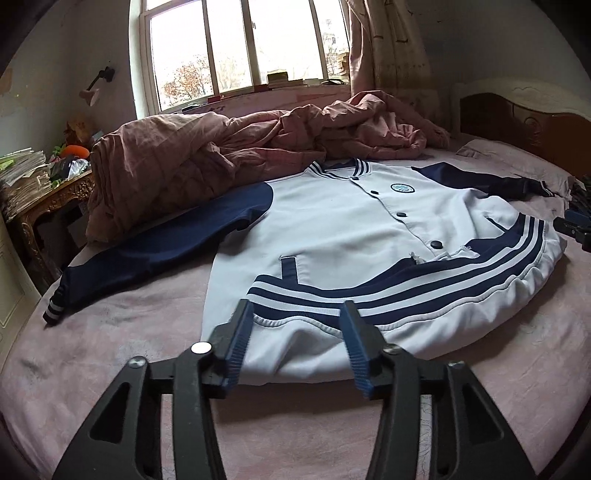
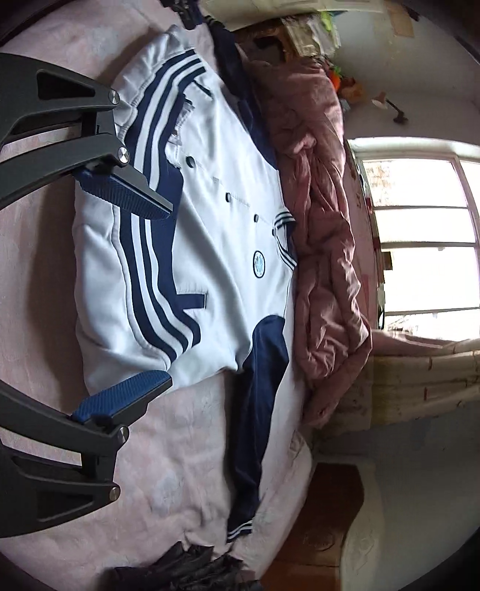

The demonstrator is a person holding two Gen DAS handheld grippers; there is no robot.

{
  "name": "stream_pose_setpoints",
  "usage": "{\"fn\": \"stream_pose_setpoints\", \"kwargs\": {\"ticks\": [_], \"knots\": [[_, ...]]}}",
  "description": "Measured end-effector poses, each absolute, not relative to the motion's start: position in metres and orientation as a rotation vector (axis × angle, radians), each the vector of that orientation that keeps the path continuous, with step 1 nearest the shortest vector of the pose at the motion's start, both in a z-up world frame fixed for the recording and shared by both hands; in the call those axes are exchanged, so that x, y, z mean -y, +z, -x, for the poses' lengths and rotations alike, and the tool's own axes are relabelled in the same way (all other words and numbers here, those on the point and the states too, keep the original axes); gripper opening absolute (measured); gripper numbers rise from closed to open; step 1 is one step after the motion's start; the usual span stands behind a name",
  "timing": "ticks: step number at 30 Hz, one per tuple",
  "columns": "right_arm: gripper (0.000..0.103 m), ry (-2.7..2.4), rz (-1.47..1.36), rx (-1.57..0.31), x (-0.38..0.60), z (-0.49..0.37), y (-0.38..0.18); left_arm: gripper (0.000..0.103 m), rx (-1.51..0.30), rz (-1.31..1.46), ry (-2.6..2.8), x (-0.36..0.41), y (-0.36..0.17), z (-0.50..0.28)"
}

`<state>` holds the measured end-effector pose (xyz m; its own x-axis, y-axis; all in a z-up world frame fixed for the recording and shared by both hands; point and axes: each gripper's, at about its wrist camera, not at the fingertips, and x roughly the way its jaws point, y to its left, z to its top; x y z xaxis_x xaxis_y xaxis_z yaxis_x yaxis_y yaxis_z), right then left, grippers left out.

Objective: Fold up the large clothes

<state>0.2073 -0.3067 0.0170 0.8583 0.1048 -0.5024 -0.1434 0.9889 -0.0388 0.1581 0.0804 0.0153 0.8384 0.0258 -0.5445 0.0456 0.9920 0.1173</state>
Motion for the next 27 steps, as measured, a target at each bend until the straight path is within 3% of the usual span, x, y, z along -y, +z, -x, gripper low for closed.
{"fn": "stream_pose_setpoints", "kwargs": {"ticks": [1, 3, 5, 7, 20, 27], "knots": [[0.085, 0.143, 0.100, -0.527, 0.301, -0.207, 0.015, 0.067, -0.572, -0.128, -0.004, -0.079, 0.016, -0.158], [0.085, 0.173, 0.134, -0.541, 0.293, -0.205, 0.012, 0.070, -0.569, -0.132, -0.009, -0.077, 0.016, -0.158], [0.085, 0.200, 0.182, -0.544, 0.282, -0.202, 0.009, 0.090, -0.573, -0.148, -0.013, -0.073, 0.015, -0.160], [0.085, 0.234, 0.236, -0.546, 0.271, -0.198, 0.005, 0.098, -0.578, -0.188, -0.047, -0.065, 0.011, -0.158], [0.086, 0.341, 0.599, -0.638, 0.216, -0.182, -0.036, 0.100, -0.710, -0.430, -0.240, 0.000, -0.026, -0.158], [0.087, 0.197, 0.616, -0.648, 0.221, -0.194, -0.044, 0.098, -0.736, -0.428, -0.198, -0.002, -0.035, -0.173]]}}
